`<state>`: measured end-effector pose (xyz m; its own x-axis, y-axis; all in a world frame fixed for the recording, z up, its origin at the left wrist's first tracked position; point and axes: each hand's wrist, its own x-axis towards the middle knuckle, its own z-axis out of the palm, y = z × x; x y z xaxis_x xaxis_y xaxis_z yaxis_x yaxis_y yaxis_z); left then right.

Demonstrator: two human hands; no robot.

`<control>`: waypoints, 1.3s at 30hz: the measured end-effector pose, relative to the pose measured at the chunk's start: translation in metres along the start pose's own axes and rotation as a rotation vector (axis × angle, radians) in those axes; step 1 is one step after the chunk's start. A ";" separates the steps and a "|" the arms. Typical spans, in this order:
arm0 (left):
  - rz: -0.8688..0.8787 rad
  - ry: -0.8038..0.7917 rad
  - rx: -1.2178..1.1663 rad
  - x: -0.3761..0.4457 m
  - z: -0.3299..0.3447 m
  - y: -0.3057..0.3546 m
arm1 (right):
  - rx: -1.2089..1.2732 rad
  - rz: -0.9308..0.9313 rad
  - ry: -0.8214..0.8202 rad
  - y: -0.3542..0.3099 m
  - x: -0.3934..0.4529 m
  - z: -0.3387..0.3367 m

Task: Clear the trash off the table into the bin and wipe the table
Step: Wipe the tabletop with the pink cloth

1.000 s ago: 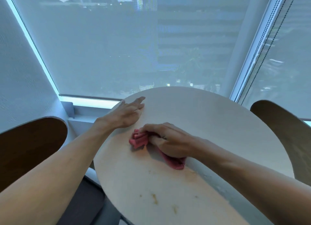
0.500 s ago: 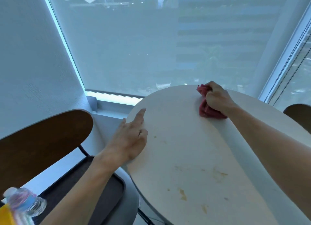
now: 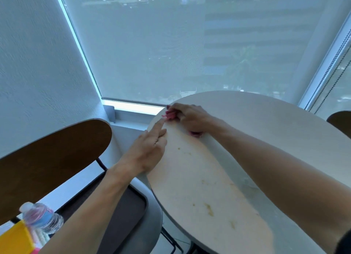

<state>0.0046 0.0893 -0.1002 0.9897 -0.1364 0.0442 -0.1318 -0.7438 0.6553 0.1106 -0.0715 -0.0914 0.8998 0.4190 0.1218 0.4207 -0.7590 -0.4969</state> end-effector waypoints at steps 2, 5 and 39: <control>0.051 0.125 -0.094 -0.002 -0.002 -0.002 | -0.022 -0.060 -0.068 -0.013 -0.013 0.004; 0.140 0.302 -0.134 -0.013 -0.003 0.004 | -0.036 -0.139 -0.135 -0.028 -0.038 0.005; 0.210 0.019 0.217 -0.014 0.035 0.038 | 0.281 0.459 0.346 0.121 -0.164 -0.088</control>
<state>-0.0160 0.0400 -0.1025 0.9402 -0.2909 0.1774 -0.3404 -0.8234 0.4540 0.0240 -0.2761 -0.0963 0.9863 -0.1386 0.0897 -0.0210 -0.6438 -0.7649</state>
